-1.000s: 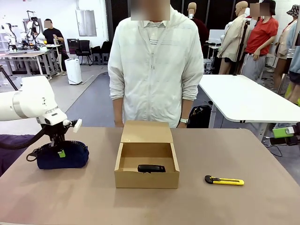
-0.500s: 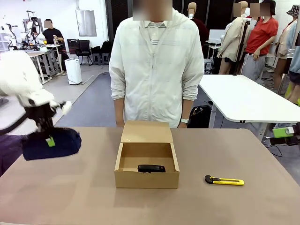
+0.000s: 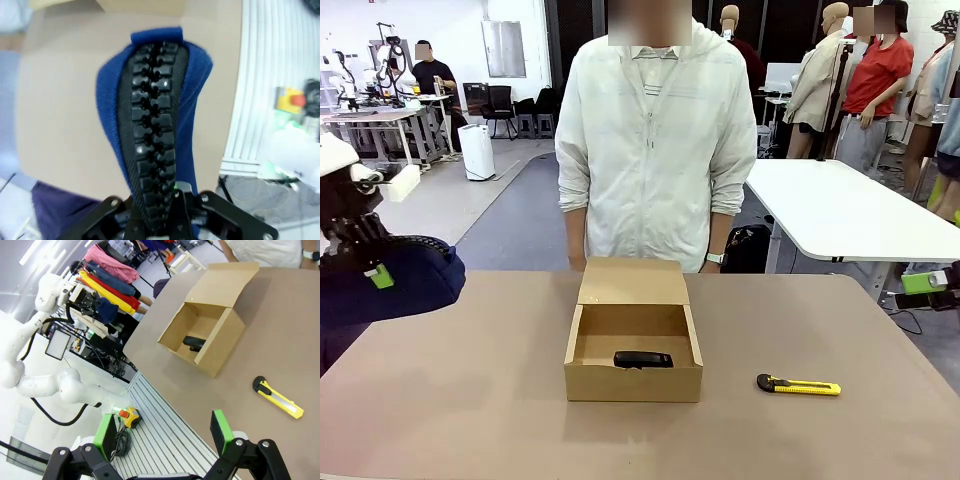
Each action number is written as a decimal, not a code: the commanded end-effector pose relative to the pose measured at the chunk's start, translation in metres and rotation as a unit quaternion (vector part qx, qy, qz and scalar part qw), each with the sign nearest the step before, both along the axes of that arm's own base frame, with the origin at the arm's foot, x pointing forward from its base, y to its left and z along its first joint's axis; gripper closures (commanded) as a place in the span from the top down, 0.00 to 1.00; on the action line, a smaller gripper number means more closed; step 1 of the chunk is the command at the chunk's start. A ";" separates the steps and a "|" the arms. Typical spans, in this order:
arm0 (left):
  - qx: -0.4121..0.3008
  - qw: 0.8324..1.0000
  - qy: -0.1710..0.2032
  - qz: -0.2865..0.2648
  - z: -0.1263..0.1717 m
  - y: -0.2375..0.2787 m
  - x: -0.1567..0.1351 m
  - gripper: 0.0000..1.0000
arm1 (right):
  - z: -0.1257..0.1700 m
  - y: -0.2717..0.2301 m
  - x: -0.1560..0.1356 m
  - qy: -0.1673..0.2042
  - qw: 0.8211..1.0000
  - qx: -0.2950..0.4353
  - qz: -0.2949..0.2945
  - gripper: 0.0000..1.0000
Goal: Pack the items into the box.
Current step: Pick up the item specified by the human and place it in the Mailer Box, then close the Mailer Box.
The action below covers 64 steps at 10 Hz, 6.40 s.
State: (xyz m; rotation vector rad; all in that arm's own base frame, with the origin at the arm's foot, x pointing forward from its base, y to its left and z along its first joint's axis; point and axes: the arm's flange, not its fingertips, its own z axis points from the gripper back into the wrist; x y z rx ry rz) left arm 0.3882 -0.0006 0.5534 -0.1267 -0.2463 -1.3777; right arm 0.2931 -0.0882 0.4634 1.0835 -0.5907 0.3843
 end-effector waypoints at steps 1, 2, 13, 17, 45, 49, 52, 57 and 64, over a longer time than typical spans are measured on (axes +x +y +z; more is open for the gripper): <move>0.007 1.000 0.021 -0.009 -0.002 -0.002 0.028 0.00 | 0.003 0.000 0.001 -0.006 1.000 0.009 -0.001 1.00; 0.007 1.000 0.021 -0.009 -0.002 -0.002 0.028 0.00 | 0.003 0.000 0.001 -0.006 1.000 0.009 -0.001 1.00; 0.070 0.990 0.002 -0.120 -0.058 -0.362 0.098 0.00 | 0.003 0.000 0.001 -0.006 1.000 0.009 -0.001 1.00; 0.045 0.982 0.017 -0.180 -0.117 -0.387 0.109 0.00 | 0.003 0.000 0.001 -0.006 1.000 0.009 -0.001 1.00; -0.423 0.868 -0.013 0.258 -0.011 0.071 -0.095 1.00 | 0.003 0.000 0.001 -0.006 1.000 0.009 -0.001 1.00; -0.447 0.841 0.010 0.305 -0.032 0.119 -0.116 1.00 | 0.003 0.000 0.001 -0.006 1.000 0.009 -0.001 1.00; -0.447 0.841 0.010 0.305 -0.032 0.119 -0.116 1.00 | 0.003 0.000 0.001 -0.006 1.000 0.009 -0.001 1.00; -0.447 0.841 0.010 0.305 -0.032 0.119 -0.116 1.00 | 0.003 0.000 0.001 -0.006 1.000 0.009 -0.001 1.00; -0.447 0.841 0.010 0.305 -0.032 0.119 -0.116 1.00 | 0.003 0.000 0.001 -0.006 1.000 0.009 -0.001 1.00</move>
